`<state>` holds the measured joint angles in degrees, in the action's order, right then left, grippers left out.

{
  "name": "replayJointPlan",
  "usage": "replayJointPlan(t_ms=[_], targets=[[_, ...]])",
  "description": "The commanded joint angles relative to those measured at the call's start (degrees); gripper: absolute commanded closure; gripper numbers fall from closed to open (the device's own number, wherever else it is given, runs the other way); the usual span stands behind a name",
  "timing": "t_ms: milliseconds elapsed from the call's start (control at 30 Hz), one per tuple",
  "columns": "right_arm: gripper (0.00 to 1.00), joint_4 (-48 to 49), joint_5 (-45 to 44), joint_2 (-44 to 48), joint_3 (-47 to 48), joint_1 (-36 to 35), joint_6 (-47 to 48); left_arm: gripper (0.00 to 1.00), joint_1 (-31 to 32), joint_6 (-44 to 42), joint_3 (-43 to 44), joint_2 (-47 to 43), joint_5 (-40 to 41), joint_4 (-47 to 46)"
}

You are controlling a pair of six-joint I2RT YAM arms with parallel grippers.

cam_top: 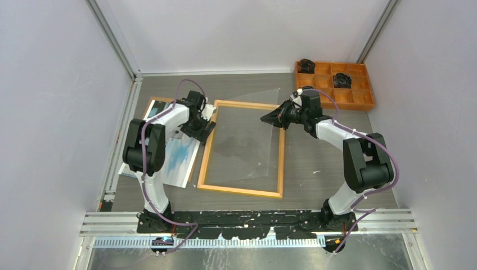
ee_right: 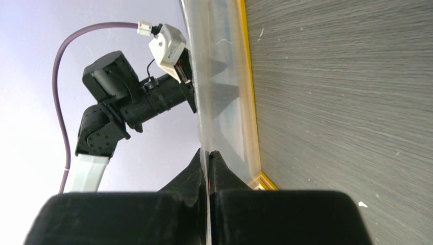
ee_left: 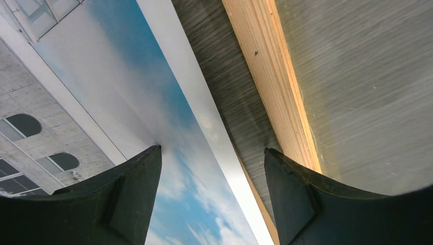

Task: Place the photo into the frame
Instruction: Place the photo frame item in the photo frame.

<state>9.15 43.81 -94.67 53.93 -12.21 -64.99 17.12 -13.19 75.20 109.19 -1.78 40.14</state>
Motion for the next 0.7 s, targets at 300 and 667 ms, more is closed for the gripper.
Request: replayJointPlan(t_ms=[300,667], targets=[[0.99,5.26,-0.2,4.15,2.22,-3.18,-6.44,0.27,-1.66,2.98,0.9,-1.96,-9.63,0.88],[0.99,1.99,-6.47,6.42,2.19,-3.62,-10.19,0.28,-3.47,3.62,-0.31,-2.57,-14.88,0.79]])
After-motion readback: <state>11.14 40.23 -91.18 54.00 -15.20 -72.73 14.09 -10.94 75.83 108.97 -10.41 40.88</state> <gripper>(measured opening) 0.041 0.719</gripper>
